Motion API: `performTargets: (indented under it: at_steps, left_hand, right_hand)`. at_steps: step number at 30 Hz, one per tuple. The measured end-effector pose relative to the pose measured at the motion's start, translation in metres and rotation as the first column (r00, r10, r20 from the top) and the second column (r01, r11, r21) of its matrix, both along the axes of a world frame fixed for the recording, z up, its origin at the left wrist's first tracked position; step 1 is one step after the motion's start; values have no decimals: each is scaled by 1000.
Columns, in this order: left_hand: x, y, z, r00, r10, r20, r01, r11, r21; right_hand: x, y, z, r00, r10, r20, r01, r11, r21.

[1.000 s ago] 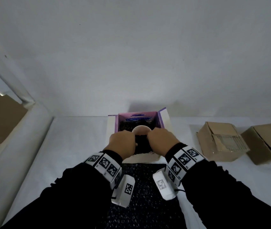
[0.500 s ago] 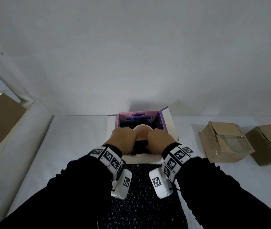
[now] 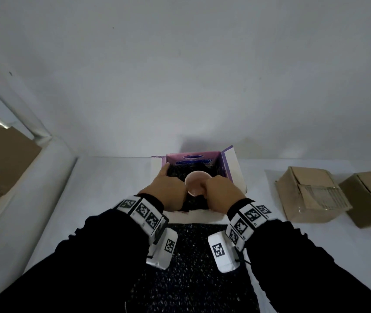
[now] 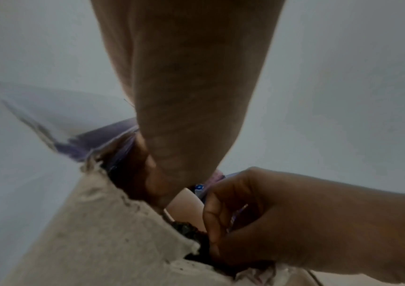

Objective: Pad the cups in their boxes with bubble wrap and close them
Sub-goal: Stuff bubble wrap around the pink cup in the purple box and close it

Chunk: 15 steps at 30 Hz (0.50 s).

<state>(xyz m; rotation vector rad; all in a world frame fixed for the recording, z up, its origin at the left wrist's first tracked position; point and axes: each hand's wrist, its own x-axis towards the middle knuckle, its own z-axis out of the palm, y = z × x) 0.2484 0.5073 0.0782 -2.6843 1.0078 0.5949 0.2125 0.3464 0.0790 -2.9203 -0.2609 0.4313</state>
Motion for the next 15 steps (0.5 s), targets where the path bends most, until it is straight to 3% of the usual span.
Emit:
performTargets:
  at_steps: [4,10,13,15]
  left_hand:
    - [-5,6,-3,987,20,-160,-48,984,-172]
    - [-9,-3,0,965,0,-263,24,996,90]
    - [-17,-4,-2,976,31,-217,-22,999,44]
    - [-24,3,-3,996,35,-77,-43,993,-109]
  right_hand:
    - [-3,-7,10,982,12,-188,-4,999,42]
    - [-3,-1,6,927,-75,-366,98,994,44]
    - [-11,-2,6,962,-26,-271,50,995,83]
    - [-22,-9,1,999,20,-33,-15,991,130]
